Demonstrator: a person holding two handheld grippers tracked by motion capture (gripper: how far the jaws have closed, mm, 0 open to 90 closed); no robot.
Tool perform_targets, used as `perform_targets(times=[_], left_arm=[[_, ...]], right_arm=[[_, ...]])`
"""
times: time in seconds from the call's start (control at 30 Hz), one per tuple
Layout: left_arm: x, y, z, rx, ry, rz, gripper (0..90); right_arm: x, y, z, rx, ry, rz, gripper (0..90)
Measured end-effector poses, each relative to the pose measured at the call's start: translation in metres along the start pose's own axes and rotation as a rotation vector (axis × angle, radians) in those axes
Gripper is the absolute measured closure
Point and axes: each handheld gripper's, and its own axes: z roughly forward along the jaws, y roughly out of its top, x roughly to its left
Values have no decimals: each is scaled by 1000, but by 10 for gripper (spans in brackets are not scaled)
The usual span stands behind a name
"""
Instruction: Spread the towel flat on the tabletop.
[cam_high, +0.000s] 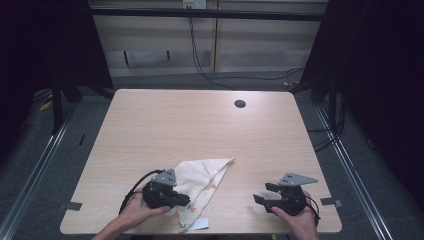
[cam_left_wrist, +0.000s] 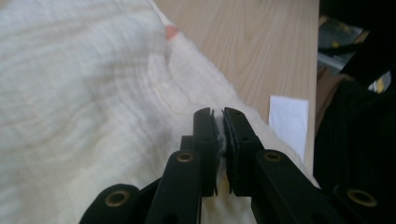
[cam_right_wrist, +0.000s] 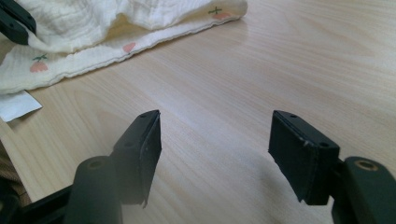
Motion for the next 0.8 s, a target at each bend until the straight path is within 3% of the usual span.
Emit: perform_targets(times=[0.2, 0.23, 0.47, 0.67, 0.8], left_arm=[[3, 3, -11, -34, -1, -5, 852], [4, 4, -16, -64, -11, -16, 853], [13, 4, -35, -147, 6, -63, 859], [16, 2, -45, -174, 10, -81, 862], [18, 0, -54, -183, 52, -95, 865]], right_arm=[[1, 0, 0, 4, -3, 1, 342], [1, 0, 0, 2, -2, 1, 342], [2, 1, 1, -6, 4, -5, 342], [3, 5, 2, -11, 11, -6, 342], [1, 20, 1, -18, 19, -25, 375]])
